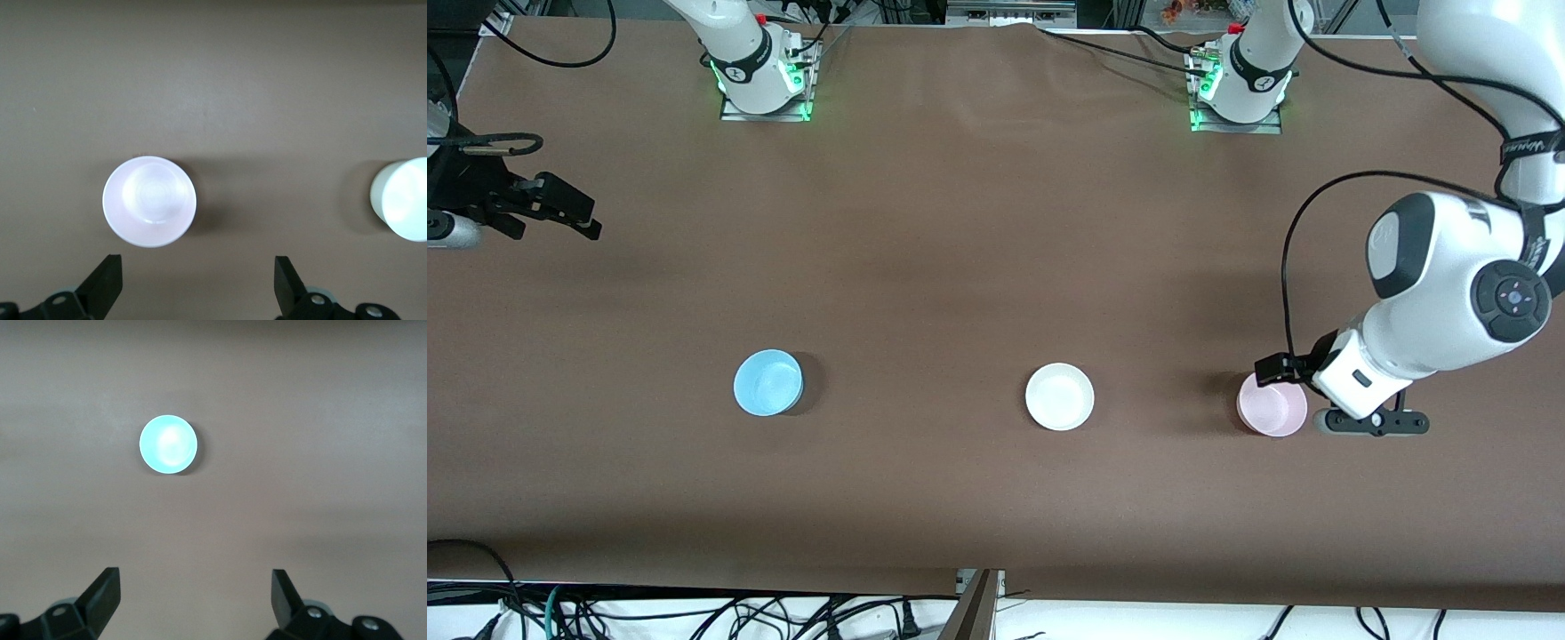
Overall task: Stack pink and blue bowls on white bowl
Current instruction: 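Lower the left gripper onto the pink bowl rim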
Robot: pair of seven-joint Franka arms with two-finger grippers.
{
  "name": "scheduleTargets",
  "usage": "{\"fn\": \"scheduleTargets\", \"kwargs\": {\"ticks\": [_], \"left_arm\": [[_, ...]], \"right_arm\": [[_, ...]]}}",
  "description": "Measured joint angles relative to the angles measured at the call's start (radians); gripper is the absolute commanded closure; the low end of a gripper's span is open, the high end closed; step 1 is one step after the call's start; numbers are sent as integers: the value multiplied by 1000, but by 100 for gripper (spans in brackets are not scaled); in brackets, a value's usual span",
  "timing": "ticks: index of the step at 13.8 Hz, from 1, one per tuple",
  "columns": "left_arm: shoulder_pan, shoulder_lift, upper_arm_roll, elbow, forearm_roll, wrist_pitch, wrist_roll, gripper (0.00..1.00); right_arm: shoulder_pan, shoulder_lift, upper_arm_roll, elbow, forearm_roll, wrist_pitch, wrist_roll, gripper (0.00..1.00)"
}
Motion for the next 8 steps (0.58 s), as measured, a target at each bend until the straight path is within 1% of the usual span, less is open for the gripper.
{"fn": "scheduleTargets", "kwargs": {"ticks": [4,8], "left_arm": [[-1,54,0,-3,51,73,-15,0],[-2,65,0,-17,60,76,-17,0]], "right_arm": [[0,0,0,0,0,0,0,0],[0,0,0,0,0,0,0,0]]}}
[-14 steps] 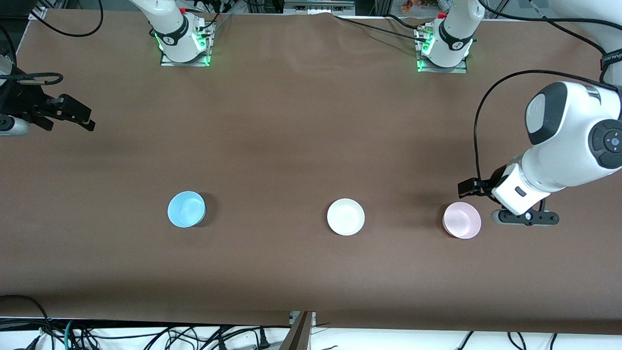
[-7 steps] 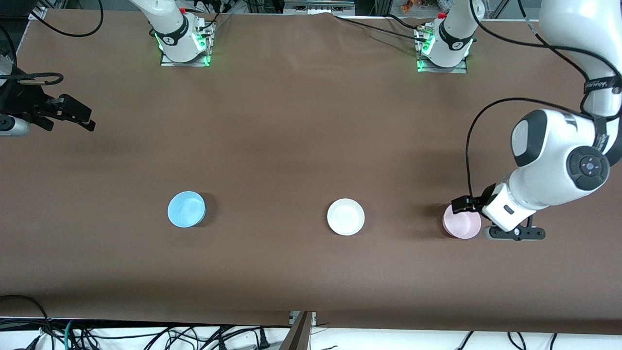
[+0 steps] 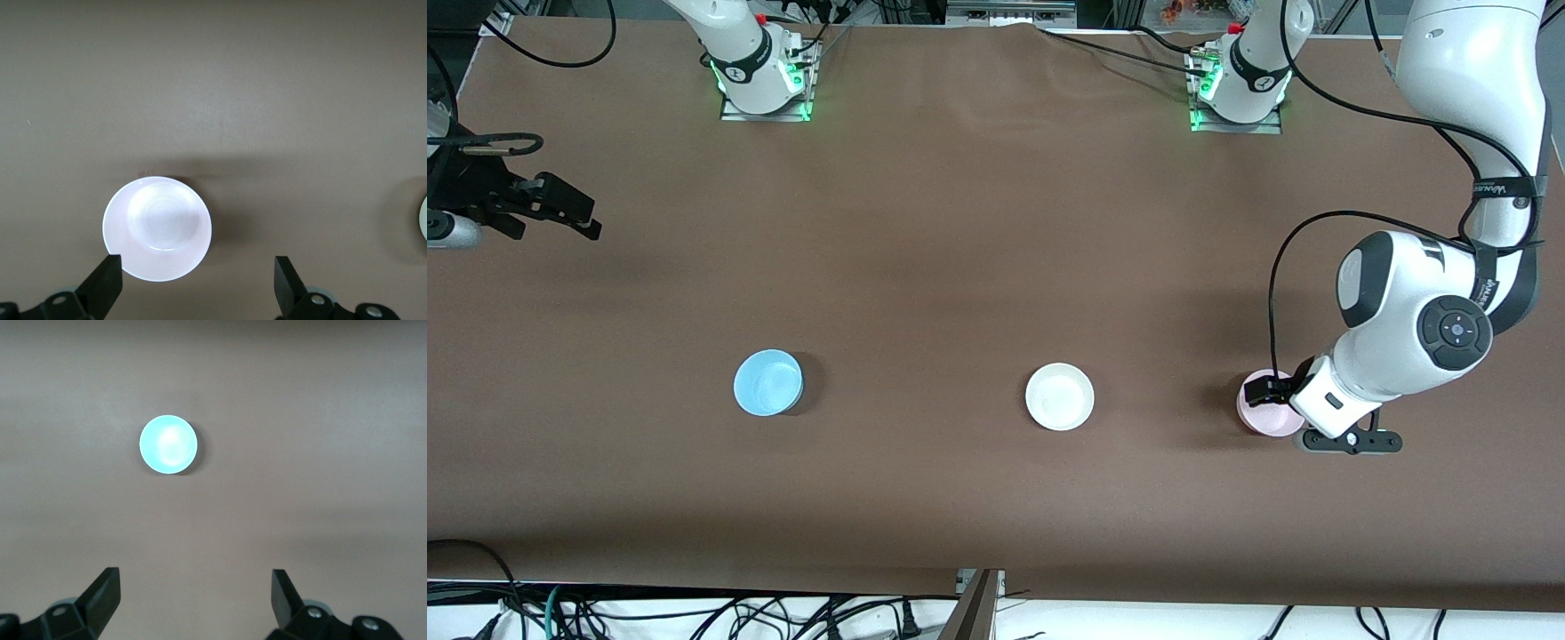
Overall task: Stack pink and blue bowls on white bowl
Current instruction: 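Lower the left gripper onto the pink bowl rim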
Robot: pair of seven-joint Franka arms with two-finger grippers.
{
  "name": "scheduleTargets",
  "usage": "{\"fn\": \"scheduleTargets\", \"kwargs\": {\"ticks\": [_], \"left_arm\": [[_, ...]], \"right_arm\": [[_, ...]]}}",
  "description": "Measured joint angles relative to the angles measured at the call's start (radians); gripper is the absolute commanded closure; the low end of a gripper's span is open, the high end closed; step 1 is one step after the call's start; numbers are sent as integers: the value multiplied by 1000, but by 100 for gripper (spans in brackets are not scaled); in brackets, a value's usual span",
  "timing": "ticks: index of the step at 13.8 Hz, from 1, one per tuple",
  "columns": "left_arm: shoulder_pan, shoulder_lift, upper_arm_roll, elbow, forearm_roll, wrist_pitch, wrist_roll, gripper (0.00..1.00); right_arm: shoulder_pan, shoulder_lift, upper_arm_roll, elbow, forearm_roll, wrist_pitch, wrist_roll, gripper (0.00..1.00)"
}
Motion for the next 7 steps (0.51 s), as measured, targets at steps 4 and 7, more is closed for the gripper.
{"fn": "scheduleTargets", "kwargs": {"ticks": [4,7], "left_arm": [[-1,3,0,-56,0,52,-20,0],[-2,3,0,-104,0,123,-40,0]], "right_arm": [[0,0,0,0,0,0,0,0],[0,0,0,0,0,0,0,0]]}}
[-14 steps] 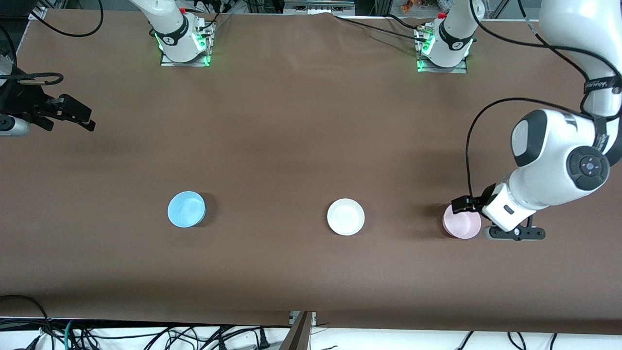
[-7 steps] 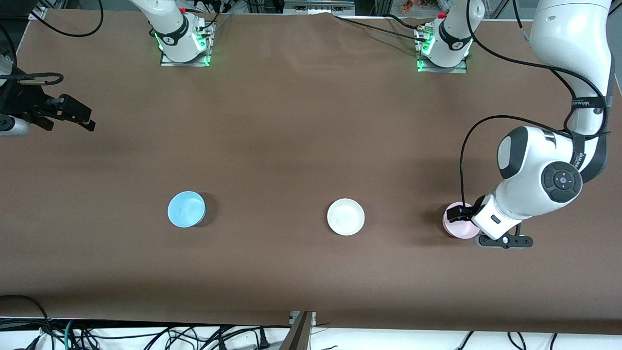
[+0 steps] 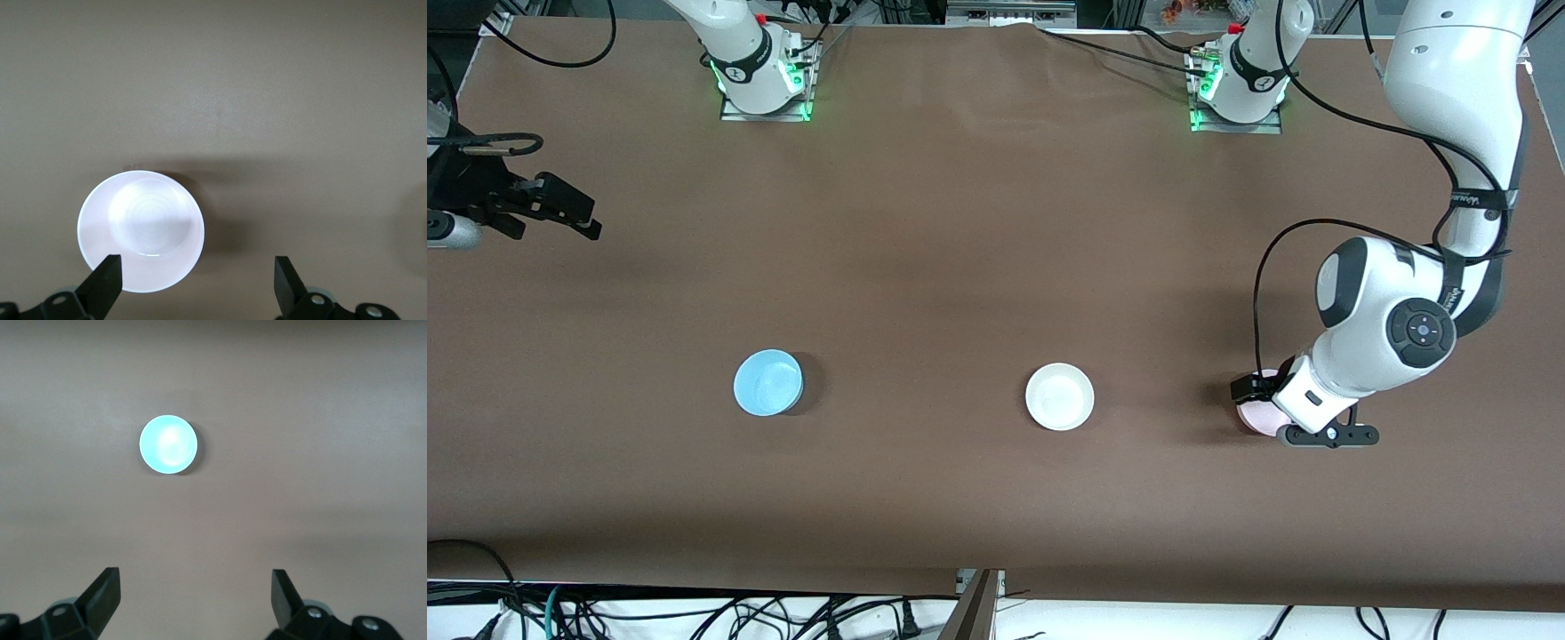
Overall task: Stack pink and blue bowls on white bowl
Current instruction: 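Lower the left gripper onto the pink bowl rim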
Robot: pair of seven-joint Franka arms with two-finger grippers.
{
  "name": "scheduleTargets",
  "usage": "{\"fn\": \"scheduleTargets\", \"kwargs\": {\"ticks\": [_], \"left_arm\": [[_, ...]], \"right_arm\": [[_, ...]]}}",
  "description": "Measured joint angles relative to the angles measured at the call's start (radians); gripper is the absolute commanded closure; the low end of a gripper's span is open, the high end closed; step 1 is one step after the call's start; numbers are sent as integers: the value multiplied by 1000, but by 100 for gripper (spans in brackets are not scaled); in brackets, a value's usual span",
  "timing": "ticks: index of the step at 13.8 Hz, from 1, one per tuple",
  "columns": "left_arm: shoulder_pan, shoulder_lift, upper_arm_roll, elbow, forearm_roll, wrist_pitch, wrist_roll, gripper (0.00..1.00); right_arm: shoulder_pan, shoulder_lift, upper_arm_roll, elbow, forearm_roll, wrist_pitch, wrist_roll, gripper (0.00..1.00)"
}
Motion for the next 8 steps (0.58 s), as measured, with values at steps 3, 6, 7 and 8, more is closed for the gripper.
{"fn": "scheduleTargets", "kwargs": {"ticks": [3,6,7,8], "left_arm": [[0,0,-1,-10,38,13,-2,0],[-3,1,-1,-21,64,21,-4,0],[-3,2,-1,-26,65,25,-4,0],[-3,4,-1,-29,65,30,-4,0]], "right_arm": [[0,0,0,0,0,0,0,0],[0,0,0,0,0,0,0,0],[0,0,0,0,0,0,0,0],[0,0,0,0,0,0,0,0]]}}
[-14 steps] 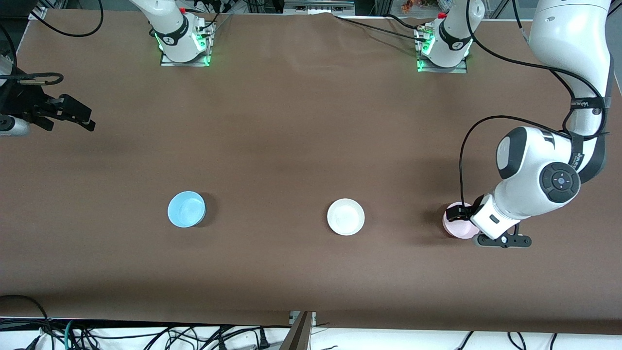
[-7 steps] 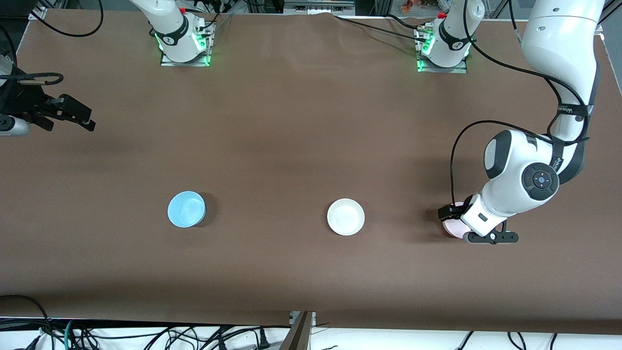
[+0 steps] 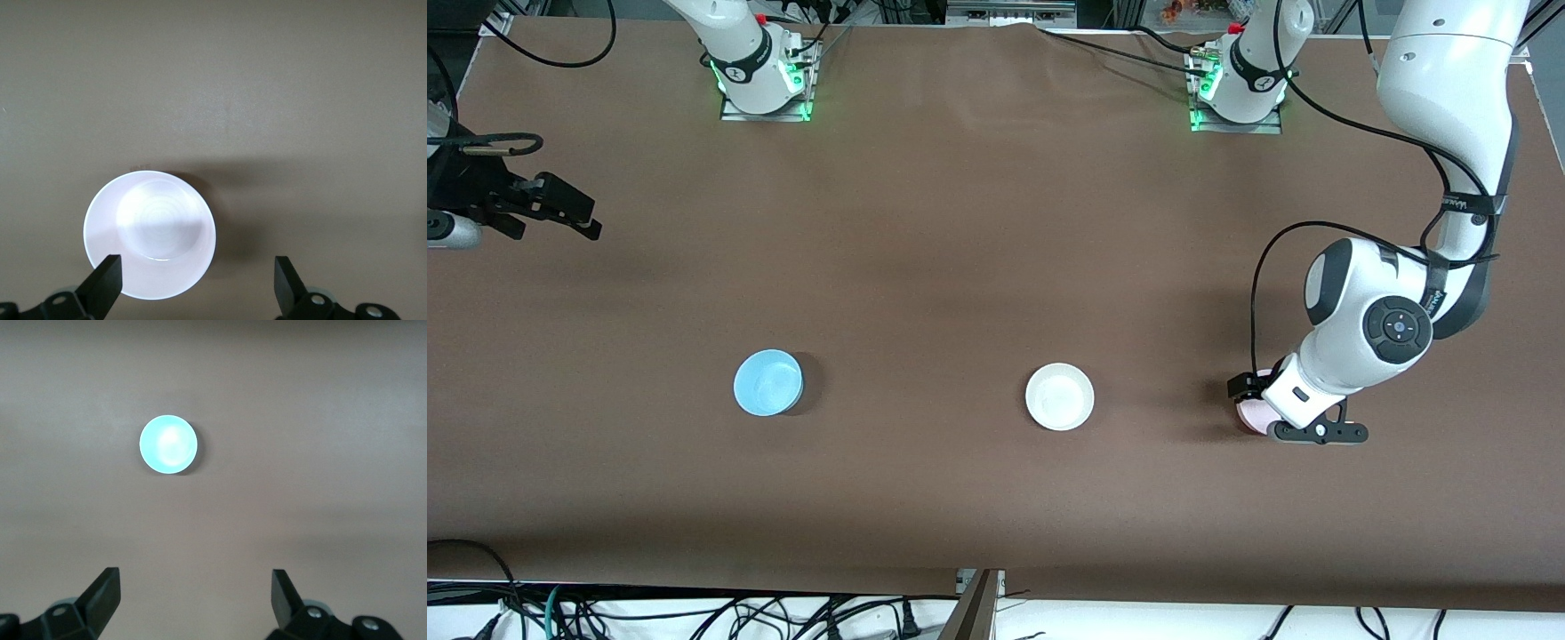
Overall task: Stack pink and blue bowls on white bowl
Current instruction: 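Lower the left gripper onto the pink bowl rim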
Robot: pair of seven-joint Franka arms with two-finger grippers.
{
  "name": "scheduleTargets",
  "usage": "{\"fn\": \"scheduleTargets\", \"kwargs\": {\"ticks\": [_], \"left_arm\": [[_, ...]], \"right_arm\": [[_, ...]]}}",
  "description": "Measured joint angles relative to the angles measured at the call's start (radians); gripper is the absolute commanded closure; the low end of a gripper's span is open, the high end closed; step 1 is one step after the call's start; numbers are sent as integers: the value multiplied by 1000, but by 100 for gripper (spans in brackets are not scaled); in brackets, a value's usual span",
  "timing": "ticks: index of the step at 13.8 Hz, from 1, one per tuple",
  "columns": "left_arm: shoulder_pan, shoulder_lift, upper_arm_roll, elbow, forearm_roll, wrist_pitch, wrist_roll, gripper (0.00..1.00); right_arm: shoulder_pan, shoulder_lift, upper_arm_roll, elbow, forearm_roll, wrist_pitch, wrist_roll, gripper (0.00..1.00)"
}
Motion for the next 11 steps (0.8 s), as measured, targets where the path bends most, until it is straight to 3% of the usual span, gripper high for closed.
{"fn": "scheduleTargets", "kwargs": {"ticks": [11], "left_arm": [[-1,29,-1,-7,0,33,0,0]], "right_arm": [[0,0,0,0,0,0,0,0]]}}
